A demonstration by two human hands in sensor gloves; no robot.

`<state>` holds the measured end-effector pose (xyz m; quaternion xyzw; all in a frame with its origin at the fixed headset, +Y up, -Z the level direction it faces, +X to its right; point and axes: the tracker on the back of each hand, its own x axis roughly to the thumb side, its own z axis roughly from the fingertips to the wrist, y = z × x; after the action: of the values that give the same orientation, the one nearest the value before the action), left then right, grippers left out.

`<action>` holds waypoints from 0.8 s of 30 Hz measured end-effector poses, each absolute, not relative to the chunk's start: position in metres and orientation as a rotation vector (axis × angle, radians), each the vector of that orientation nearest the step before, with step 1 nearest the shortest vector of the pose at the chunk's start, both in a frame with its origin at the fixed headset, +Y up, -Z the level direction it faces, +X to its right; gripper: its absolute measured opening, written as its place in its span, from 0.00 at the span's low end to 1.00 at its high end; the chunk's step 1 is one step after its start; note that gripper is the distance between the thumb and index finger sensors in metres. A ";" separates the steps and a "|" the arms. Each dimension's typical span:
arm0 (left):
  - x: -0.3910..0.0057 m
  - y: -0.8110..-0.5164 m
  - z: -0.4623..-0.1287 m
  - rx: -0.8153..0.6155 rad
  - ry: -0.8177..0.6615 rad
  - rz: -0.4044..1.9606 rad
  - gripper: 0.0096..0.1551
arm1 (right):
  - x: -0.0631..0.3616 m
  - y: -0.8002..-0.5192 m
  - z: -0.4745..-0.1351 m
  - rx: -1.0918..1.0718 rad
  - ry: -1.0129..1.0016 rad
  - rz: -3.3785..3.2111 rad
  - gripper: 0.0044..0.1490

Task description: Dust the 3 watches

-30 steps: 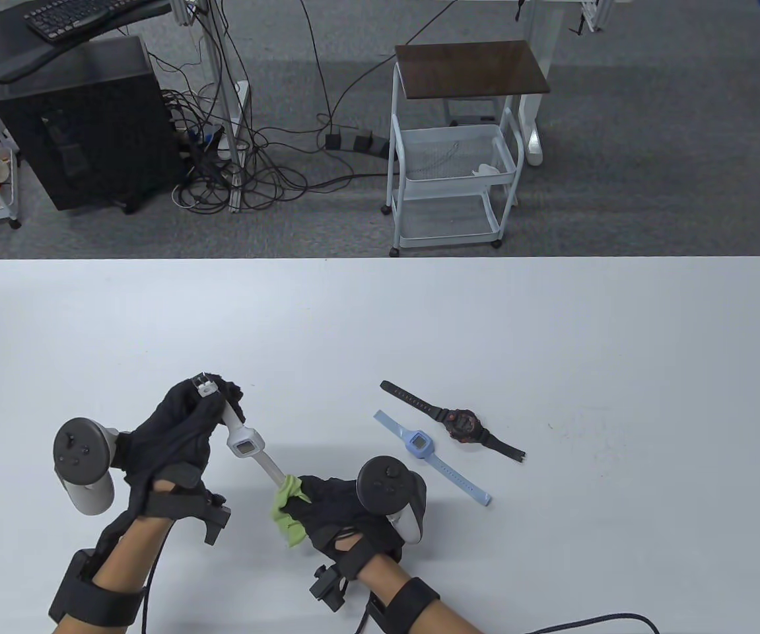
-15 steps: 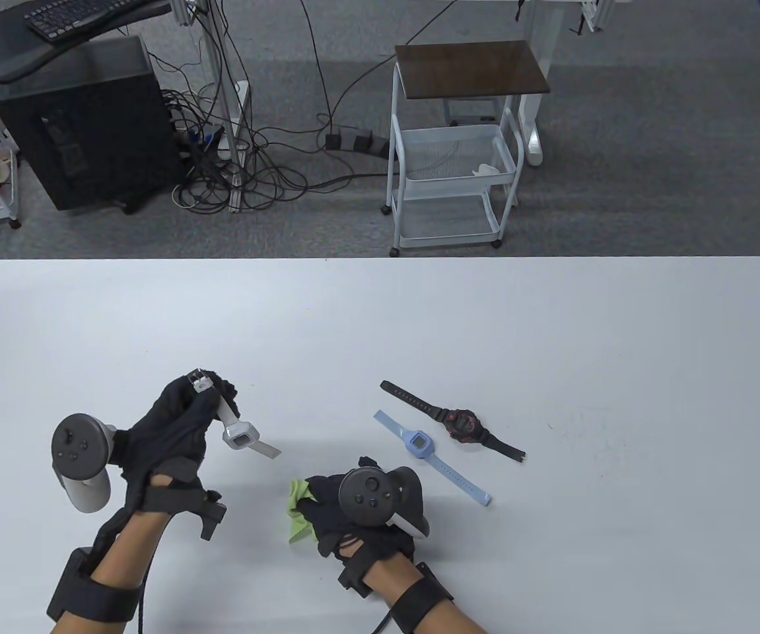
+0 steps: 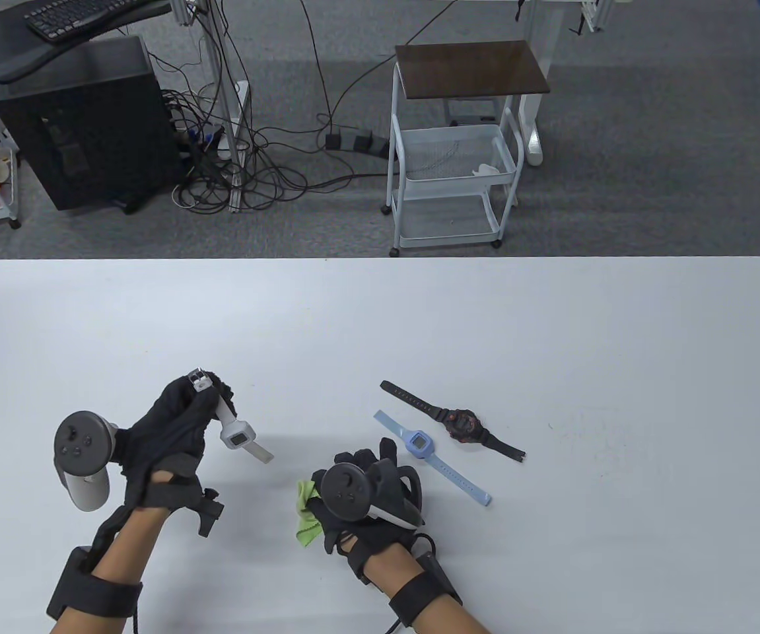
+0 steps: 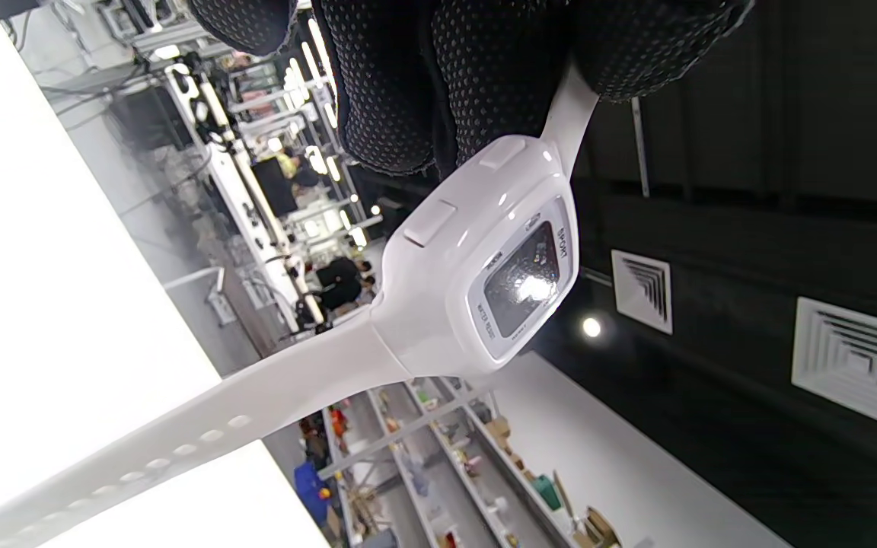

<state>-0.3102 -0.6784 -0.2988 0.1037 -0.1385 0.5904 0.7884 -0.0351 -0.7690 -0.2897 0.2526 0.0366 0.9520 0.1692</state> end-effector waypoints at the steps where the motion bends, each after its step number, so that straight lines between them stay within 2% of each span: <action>1: -0.309 -0.679 -0.299 0.214 -0.302 1.267 0.25 | -0.037 -0.770 -0.290 0.717 0.122 2.742 0.34; 13: -0.303 -0.685 -0.300 0.173 -0.319 1.247 0.25 | -0.046 -0.784 -0.290 0.716 0.267 2.877 0.39; 24: -0.300 -0.687 -0.300 0.153 -0.322 1.242 0.25 | -0.041 -0.784 -0.291 0.698 0.349 2.839 0.46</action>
<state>-0.2999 -0.6870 -0.3002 0.0713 -0.1500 0.5788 0.7984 -0.0414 -0.7838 -0.2908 0.2358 0.1180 0.9596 0.0983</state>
